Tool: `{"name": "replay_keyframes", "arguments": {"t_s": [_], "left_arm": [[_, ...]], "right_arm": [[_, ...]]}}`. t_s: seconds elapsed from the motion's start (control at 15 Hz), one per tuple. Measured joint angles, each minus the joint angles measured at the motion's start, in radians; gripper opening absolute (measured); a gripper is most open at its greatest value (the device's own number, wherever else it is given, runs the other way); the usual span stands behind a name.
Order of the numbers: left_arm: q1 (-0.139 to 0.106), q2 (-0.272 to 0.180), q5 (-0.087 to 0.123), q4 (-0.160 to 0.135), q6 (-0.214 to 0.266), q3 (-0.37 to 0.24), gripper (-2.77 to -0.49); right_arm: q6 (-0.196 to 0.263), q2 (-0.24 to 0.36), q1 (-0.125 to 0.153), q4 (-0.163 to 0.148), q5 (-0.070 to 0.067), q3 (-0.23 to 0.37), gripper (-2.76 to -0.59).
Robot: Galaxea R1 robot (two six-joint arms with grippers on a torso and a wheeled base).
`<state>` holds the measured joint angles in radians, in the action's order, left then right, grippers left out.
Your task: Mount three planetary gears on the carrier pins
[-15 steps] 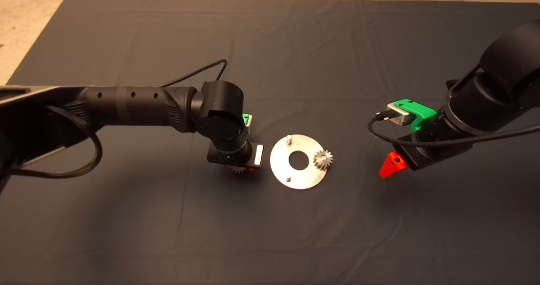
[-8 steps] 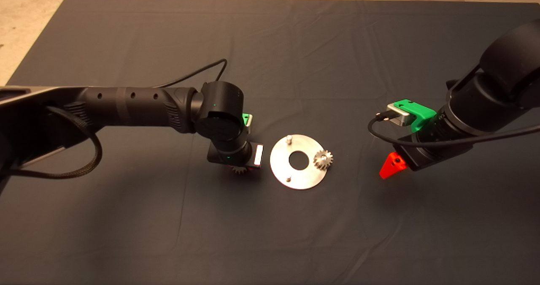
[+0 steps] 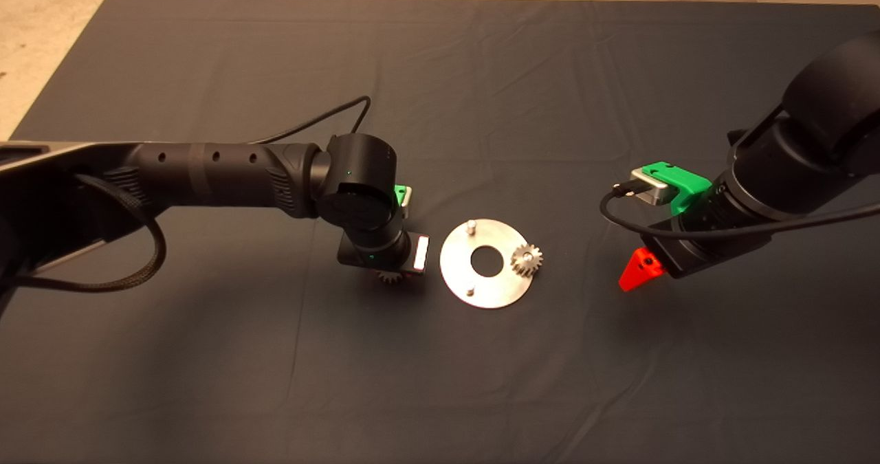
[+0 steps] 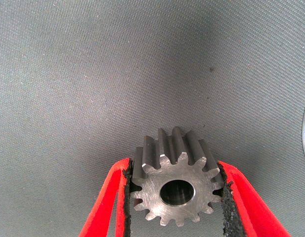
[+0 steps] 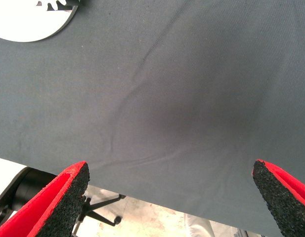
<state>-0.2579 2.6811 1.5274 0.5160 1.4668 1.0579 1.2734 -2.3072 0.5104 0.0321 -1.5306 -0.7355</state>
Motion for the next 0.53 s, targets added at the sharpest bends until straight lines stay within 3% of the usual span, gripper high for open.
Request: {"name": "replay_keyframes", "arguments": {"t_s": [0.53], "left_arm": [[0.000, -0.015, -0.010, 0.000, -0.001, 0.000, -2.51]], "right_arm": [[0.000, 0.000, 0.000, 0.000, 0.000, 0.000, -0.89]]}}
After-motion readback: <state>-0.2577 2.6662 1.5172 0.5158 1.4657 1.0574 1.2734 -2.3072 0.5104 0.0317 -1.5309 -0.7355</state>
